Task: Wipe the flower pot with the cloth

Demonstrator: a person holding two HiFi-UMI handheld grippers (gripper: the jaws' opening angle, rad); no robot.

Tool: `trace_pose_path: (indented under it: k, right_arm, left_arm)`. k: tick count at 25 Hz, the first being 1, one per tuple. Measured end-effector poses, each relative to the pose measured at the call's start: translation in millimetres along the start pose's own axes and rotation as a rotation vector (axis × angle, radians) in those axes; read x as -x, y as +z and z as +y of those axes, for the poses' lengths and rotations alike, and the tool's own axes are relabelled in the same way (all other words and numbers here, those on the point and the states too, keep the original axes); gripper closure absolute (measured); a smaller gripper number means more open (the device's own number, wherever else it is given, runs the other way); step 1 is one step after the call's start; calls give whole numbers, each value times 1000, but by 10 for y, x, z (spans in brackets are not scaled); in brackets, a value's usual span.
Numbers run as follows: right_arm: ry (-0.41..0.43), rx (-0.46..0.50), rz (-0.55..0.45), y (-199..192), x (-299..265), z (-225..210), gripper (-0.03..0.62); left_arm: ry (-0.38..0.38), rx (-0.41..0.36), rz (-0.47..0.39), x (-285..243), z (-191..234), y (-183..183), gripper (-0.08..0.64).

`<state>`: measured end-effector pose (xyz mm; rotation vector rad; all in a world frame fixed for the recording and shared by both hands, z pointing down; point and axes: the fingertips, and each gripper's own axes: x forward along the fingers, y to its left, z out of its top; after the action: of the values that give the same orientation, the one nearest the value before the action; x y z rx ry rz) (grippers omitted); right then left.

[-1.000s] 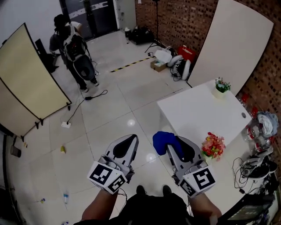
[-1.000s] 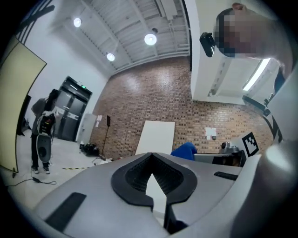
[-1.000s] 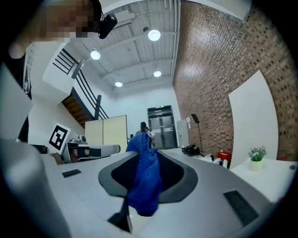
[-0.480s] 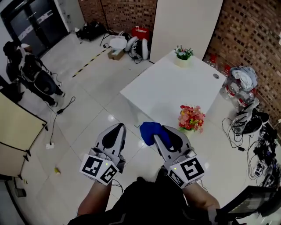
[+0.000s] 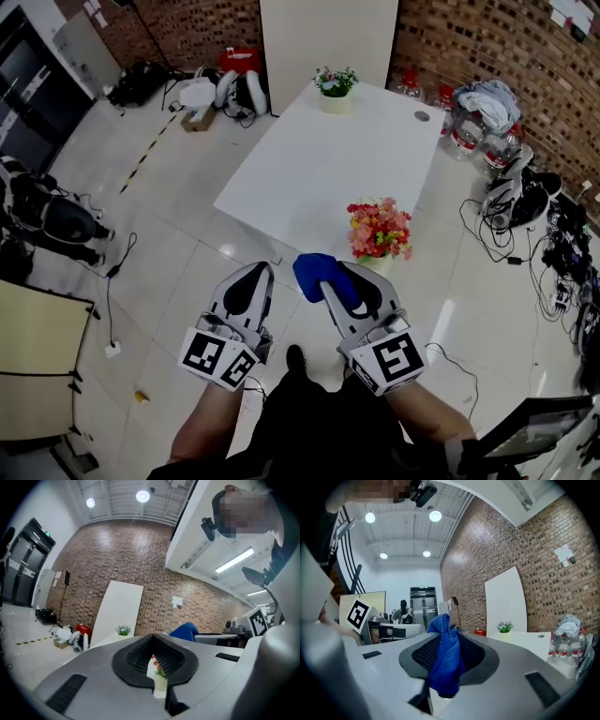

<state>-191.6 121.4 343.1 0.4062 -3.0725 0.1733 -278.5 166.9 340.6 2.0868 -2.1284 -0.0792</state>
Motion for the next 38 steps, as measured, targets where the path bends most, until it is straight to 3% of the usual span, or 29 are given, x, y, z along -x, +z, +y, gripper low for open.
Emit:
trace_pose_path:
  k: [4,9,15,21,27,38]
  right_arm:
    - [-109,20,10,-353,-114,-2,494]
    - [-269,-28,52,-994,-115,-44,494]
    - [-400,32,109,-1653,-38,-207,494]
    - [-546,2,118,-2176,115,-597,494]
    - [-585,4,134,-2519,20,-818,494]
    - [-637,38,129,-2612,-99,-1055,494]
  left_arm:
    - [-84,10,28,-122,172,-348,563]
    - [-188,5,68,-233,297,-858,563]
    - [-292,-43,137,-478,386,-1493,563]
    - [-327,-32,184,-724,368,-1938,563]
    - [-343,10,187,-962,240,-2276,563]
    - [-364,15,213,-1093,125,-2461,563]
